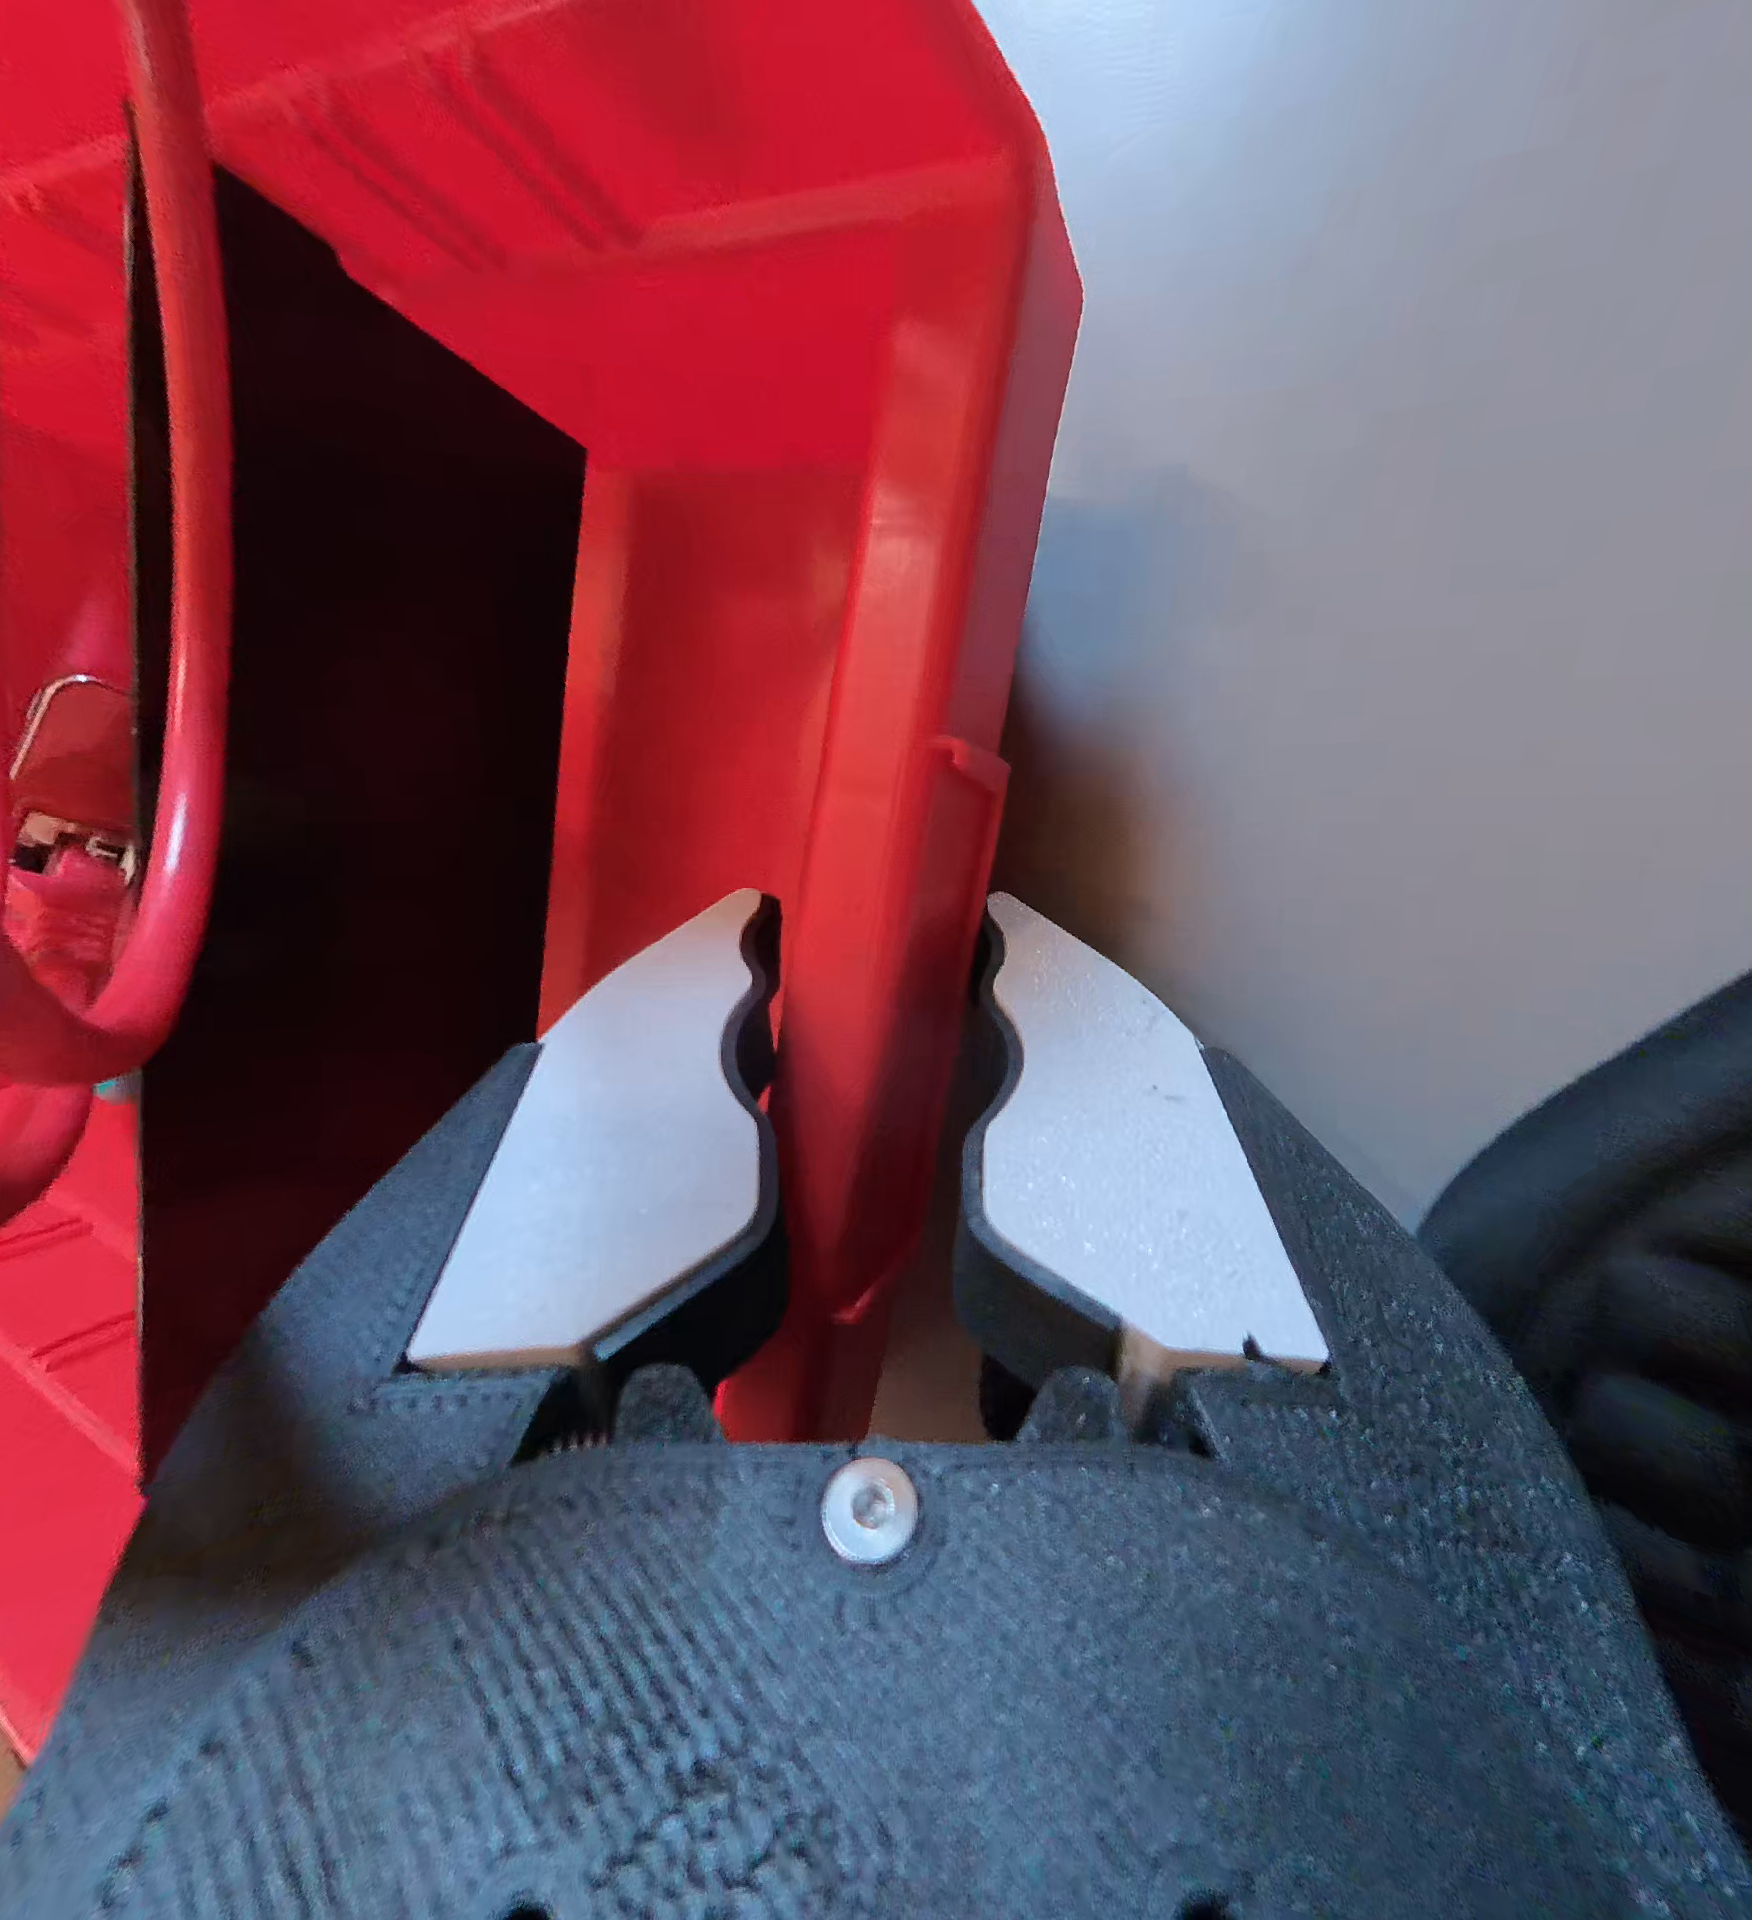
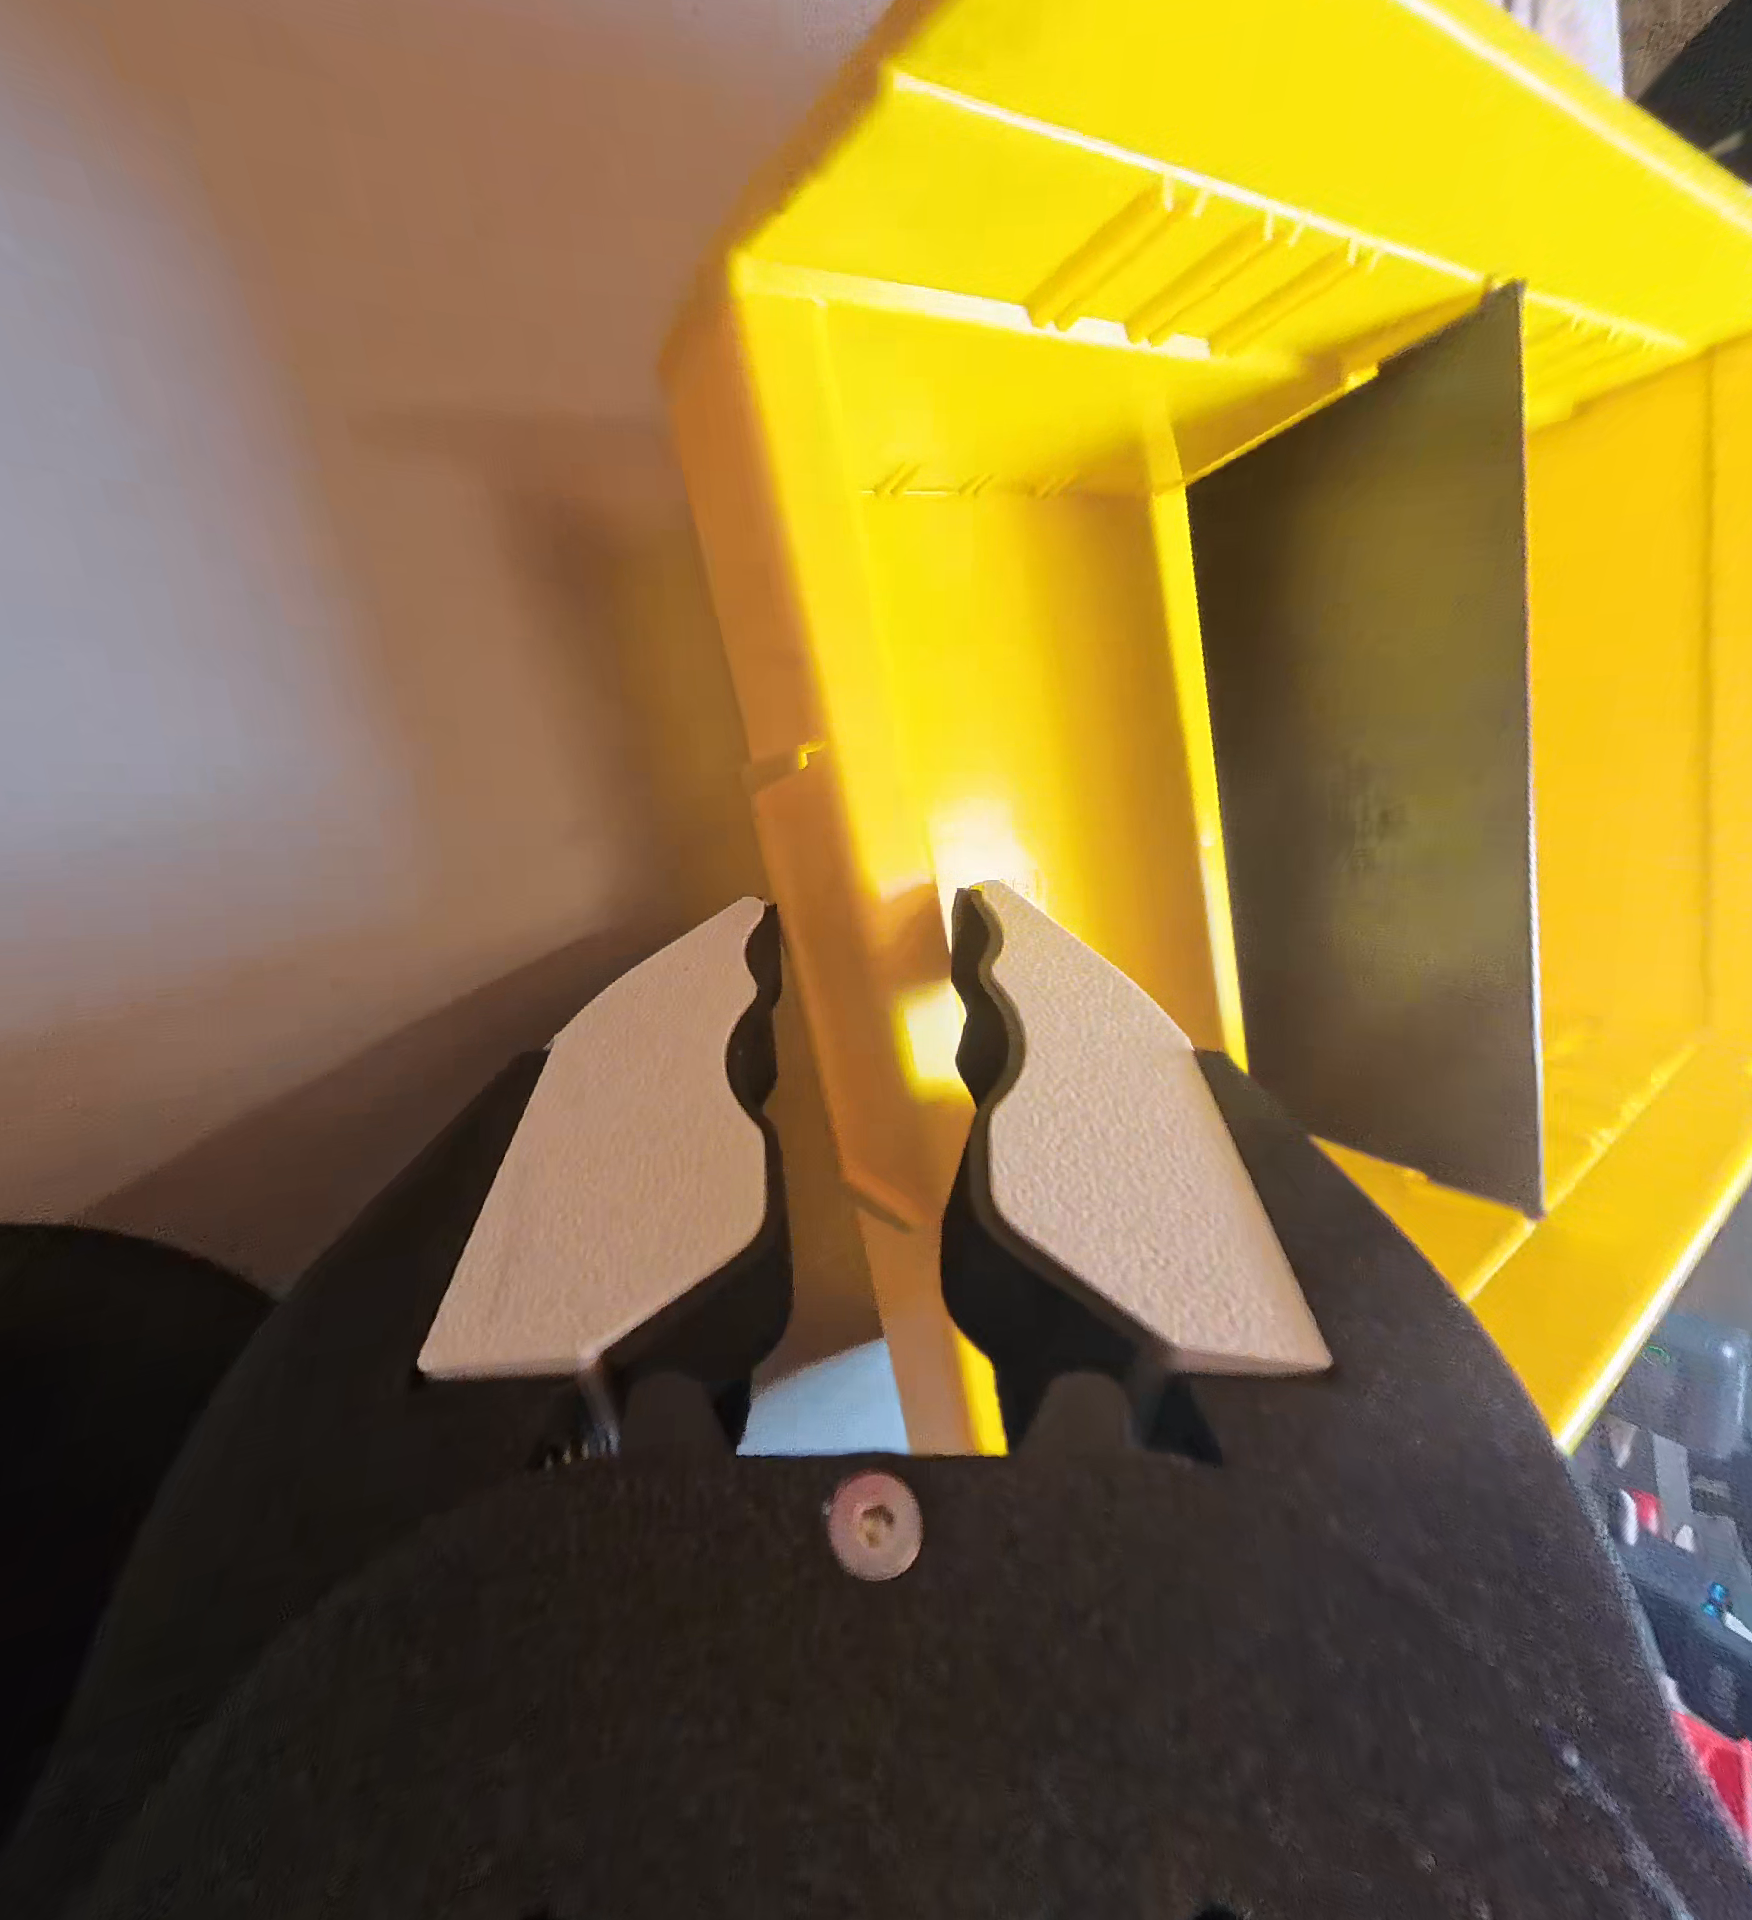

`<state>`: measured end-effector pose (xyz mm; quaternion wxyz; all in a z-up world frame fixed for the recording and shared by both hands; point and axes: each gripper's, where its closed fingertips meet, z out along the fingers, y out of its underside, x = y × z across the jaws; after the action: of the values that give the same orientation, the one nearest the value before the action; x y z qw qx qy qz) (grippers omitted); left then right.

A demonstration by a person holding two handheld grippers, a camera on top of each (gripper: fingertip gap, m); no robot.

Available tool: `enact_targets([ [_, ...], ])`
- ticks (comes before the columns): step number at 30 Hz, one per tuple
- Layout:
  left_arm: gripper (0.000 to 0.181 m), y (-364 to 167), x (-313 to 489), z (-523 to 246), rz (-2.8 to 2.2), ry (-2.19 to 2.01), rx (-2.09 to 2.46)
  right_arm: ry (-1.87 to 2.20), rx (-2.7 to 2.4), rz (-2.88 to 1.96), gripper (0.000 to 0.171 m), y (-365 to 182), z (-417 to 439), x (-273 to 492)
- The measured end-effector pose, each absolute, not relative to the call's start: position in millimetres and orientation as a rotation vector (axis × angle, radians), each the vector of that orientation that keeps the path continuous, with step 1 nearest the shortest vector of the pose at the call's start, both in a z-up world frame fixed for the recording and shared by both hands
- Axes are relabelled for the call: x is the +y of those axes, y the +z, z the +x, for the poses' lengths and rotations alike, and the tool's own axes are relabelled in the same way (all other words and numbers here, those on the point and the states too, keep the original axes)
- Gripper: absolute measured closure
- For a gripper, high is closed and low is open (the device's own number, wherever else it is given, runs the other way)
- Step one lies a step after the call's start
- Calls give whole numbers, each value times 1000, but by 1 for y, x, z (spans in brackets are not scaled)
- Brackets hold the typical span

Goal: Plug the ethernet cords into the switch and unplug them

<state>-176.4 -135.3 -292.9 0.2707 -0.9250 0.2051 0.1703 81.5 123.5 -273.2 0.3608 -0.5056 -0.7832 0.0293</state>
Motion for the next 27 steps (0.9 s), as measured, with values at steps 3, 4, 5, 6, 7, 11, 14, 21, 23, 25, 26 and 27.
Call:
enact_targets([
  [3, 146, -293, -126, -187, -2497, 457, 537, 61, -2012, -1294, 140, -273, 76, 145],
  [4, 146, -293, -122, -191, -2499, 462, 531, 60, -2012, -1293, 140, -273, 73, 153],
  [5, 146, -293, -118, -195, -2499, 471, 525, 60, -2016, -1294, 140, -273, 71, 160],
  [6, 146, -293, -115, -199, -2498, 479, 520, 62, -2022, -1291, 141, -274, 69, 167],
  [7, 146, -293, -111, -203, -2497, 485, 517, 62, -2025, -1285, 141, -274, 66, 174],
  [11, 146, -292, -99, -222, -2474, 524, 525, 29, -2009, -1273, 140, -274, 58, 204],
  [14, 144, -289, -92, -238, -2431, 599, 526, -10, -1962, -1308, 138, -273, 56, 219],
  [21, 144, -237, -104, -217, -2210, 530, 455, 489, -1621, -1361, 136, -207, 42, 158],
  [23, 146, -209, -111, -221, -2134, 539, 388, 695, -1524, -1356, 137, -184, 39, 130],
  [25, 147, -184, -116, -236, -2065, 604, 317, 844, -1448, -1335, 140, -170, 36, 108],
  [26, 145, -175, -116, -244, -2035, 642, 294, 881, -1433, -1317, 140, -168, 33, 99],
  [27, 142, -171, -114, -253, -2019, 675, 283, 889, -1426, -1292, 142, -169, 31, 93],
])
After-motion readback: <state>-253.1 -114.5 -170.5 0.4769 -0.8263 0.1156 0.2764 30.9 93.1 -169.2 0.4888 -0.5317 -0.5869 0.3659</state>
